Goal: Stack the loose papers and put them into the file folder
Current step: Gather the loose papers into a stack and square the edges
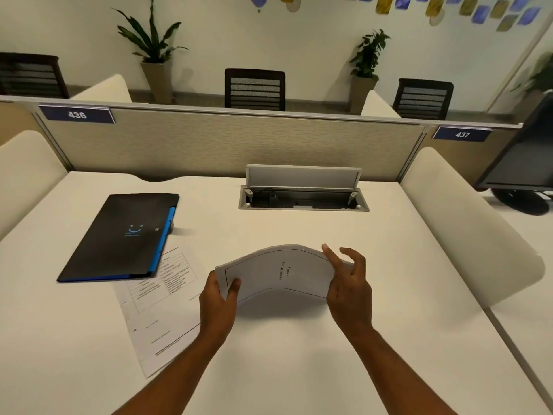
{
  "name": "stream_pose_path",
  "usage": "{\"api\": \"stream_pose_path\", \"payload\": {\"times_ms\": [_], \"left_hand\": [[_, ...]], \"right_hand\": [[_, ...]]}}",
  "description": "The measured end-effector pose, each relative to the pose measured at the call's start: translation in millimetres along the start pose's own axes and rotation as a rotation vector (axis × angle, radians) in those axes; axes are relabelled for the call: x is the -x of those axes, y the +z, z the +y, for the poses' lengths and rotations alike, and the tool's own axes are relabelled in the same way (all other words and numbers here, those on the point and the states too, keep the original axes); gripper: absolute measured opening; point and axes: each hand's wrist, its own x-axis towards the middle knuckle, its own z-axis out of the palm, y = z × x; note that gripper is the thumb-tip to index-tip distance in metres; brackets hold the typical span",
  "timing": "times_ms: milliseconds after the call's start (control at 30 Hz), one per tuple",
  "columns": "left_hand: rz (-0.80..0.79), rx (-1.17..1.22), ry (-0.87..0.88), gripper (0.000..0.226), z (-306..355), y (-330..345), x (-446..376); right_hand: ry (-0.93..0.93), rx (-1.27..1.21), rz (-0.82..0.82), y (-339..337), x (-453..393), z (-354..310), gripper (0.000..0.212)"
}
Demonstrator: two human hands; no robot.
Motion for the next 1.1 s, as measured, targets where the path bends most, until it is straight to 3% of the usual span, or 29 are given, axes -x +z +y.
{"api": "stream_pose_path", "payload": {"times_ms": [133,267,333,400,600,767,967,1100], "left_hand": [[0.012,0.023,0.002,0.05,1,2,-1],[0.019,0.032,-0.006,0.041,5,4,-4],[0.007,0.03,-0.001,0.038,6,6,-5],[-0.002,0.036,-0.003,0.037,9,8,-5],[0.034,0.094,0.026,0.048,15,3,-9],[-0.048,0.091,0.008,0.048,-2,0,6],[-0.041,0.062,0.028,0.049,5,5,0],[-0.073,-0.049,0.007,0.042,0,5,-9]], "right_hand": [[0.043,-0.088,0.057,1,1,-4,0.068],[0.472,-0.527,0.056,2,0,0,0.084],[0.677,-0.688,-0.092,8,-1,9,0.057],[0.764,-0.703,-0.148,15,0,13,0.024],[0.737,-0.692,-0.05,6,-3,0,0.015],[0.828,-0.614,-0.18,19,28,6,0.021],[0.803,-0.611,-0.141,16,19,6,0.023],[0.855,-0.549,-0.278,18,18,18,0.014]]}}
